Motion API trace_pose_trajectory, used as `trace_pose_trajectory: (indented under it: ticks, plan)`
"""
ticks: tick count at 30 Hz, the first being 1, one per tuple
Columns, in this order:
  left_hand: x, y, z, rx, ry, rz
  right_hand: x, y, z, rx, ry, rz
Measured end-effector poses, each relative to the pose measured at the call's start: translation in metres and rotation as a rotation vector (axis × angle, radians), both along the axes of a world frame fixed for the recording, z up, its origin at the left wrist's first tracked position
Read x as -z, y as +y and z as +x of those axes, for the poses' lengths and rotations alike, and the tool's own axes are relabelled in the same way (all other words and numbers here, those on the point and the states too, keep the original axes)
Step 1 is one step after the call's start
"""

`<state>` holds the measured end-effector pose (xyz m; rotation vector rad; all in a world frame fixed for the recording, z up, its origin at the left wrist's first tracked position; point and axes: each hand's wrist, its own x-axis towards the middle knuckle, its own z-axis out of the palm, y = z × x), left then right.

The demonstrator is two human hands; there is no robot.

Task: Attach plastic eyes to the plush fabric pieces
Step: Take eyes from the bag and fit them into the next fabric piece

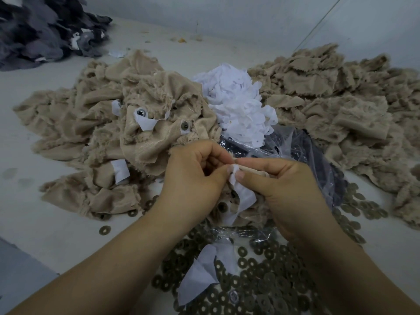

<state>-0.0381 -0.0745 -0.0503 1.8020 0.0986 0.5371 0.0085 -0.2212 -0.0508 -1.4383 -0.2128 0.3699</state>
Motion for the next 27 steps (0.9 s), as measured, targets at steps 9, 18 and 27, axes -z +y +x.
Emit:
trace_pose_trajectory:
  ticks: [9,18,27]
  plan:
    - [0.0065,-0.0043,-0.0039,-0.024,-0.043,0.192,0.0032,0.0029,0.0004,0.064,0.016,-0.020]
    - [0.0033,-0.0024,-0.0026,-0.066,-0.191,0.498,0.0024,-0.0003,0.0017,0.038,-0.089,-0.039]
    - [-0.0029,0.0007,-0.0027,-0.025,0.029,0.284,0.0037,0.0007,0.0030,0.081,-0.049,-0.083]
